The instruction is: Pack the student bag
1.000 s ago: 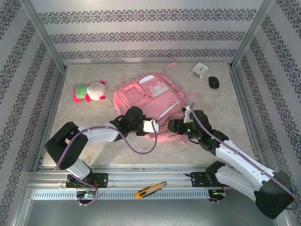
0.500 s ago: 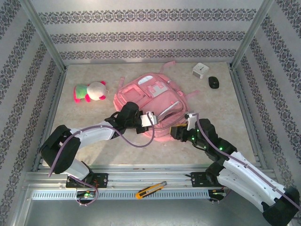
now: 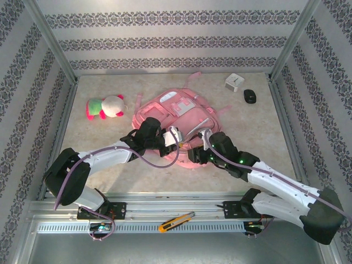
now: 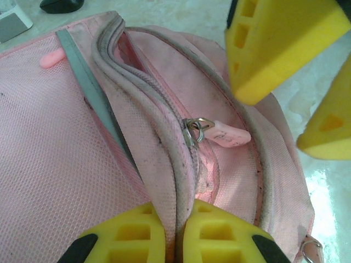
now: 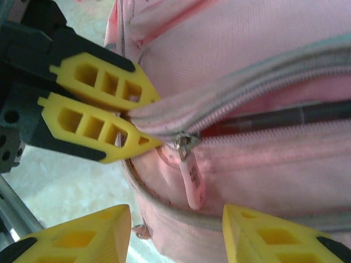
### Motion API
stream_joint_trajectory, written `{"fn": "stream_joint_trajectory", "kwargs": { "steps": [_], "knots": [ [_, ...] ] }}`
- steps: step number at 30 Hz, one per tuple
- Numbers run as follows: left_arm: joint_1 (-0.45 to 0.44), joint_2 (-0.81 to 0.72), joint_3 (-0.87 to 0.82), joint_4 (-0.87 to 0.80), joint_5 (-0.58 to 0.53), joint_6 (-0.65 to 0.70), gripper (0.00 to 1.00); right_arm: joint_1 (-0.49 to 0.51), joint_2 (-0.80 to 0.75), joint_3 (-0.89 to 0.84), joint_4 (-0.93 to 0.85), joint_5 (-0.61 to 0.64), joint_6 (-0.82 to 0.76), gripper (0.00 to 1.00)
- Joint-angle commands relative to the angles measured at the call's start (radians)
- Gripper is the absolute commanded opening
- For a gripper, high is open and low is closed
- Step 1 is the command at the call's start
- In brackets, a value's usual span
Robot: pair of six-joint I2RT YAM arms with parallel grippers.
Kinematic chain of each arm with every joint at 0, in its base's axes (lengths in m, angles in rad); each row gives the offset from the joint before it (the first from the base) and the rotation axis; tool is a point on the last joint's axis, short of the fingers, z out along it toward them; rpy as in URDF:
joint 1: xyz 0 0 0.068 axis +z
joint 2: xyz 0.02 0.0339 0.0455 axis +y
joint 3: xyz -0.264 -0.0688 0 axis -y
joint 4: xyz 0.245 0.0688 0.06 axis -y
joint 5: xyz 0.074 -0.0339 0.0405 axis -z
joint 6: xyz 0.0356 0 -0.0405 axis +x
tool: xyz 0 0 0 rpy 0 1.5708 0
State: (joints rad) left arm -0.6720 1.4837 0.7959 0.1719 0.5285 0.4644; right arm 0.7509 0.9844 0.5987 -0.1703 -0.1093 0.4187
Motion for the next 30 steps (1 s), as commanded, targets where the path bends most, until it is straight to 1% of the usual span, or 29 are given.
{"fn": "stream_joint_trajectory", "kwargs": {
  "steps": [1, 5, 9, 10, 14, 17, 21, 24, 27, 30],
  "knots": [
    [0.000, -0.020, 0.043, 0.032, 0.098, -0.050, 0.00, 0.011, 0.030, 0.041, 0.032, 0.028, -0.045, 0.46],
    [0.002, -0.017, 0.049, 0.035, 0.111, -0.053, 0.00, 0.010, 0.083, 0.062, 0.054, 0.026, -0.064, 0.44],
    [0.002, -0.022, 0.043, 0.047, 0.119, -0.063, 0.00, -0.009, 0.141, 0.078, 0.072, 0.000, -0.054, 0.38],
    [0.001, -0.026, 0.040, 0.051, 0.120, -0.067, 0.00, -0.012, 0.153, 0.082, 0.069, -0.007, -0.056, 0.35],
    [0.017, -0.036, 0.031, 0.034, 0.113, -0.062, 0.00, -0.031, 0.162, 0.079, 0.049, 0.000, -0.067, 0.14],
    [0.037, -0.054, 0.031, -0.013, 0.103, -0.048, 0.00, -0.077, 0.142, 0.079, -0.006, 0.002, -0.056, 0.00],
    [0.060, -0.095, 0.032, -0.096, 0.045, -0.011, 0.00, -0.150, 0.118, 0.104, -0.111, -0.037, -0.081, 0.00],
    [0.069, -0.118, 0.035, -0.189, -0.032, 0.034, 0.00, -0.206, 0.116, 0.133, -0.186, -0.080, -0.125, 0.00],
    [0.073, -0.148, 0.031, -0.270, -0.102, 0.043, 0.00, -0.267, 0.138, 0.160, -0.240, -0.121, -0.163, 0.00],
    [0.074, -0.190, 0.001, -0.308, -0.163, 0.036, 0.00, -0.300, 0.185, 0.188, -0.267, -0.169, -0.191, 0.00]
  ]
}}
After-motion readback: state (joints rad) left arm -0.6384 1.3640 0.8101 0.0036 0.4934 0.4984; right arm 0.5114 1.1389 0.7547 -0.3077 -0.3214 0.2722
